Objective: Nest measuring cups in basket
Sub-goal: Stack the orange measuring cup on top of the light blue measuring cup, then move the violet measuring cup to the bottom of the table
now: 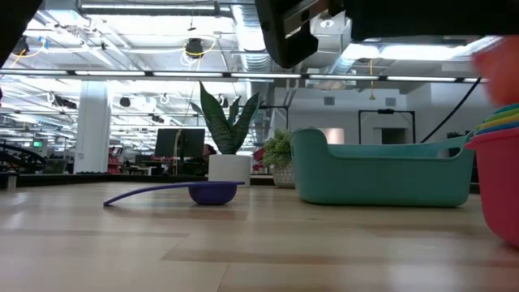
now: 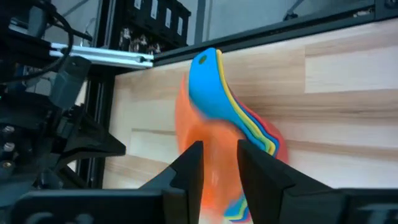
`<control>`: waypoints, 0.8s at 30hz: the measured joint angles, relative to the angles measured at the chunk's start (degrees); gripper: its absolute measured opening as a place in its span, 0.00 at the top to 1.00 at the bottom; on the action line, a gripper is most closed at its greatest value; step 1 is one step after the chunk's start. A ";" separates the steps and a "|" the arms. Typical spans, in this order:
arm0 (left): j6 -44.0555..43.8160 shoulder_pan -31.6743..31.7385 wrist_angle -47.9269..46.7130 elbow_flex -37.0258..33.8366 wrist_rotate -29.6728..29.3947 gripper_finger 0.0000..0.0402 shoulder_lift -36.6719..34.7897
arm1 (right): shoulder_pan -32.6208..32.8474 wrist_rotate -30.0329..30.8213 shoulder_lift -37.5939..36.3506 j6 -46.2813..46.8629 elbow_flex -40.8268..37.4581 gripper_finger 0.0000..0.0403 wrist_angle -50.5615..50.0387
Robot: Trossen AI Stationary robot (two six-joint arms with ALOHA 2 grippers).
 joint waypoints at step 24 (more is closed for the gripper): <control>-30.53 -2.86 -26.95 5.46 -23.82 0.74 -4.60 | 1.28 -1.26 -0.04 0.46 -0.02 0.97 3.65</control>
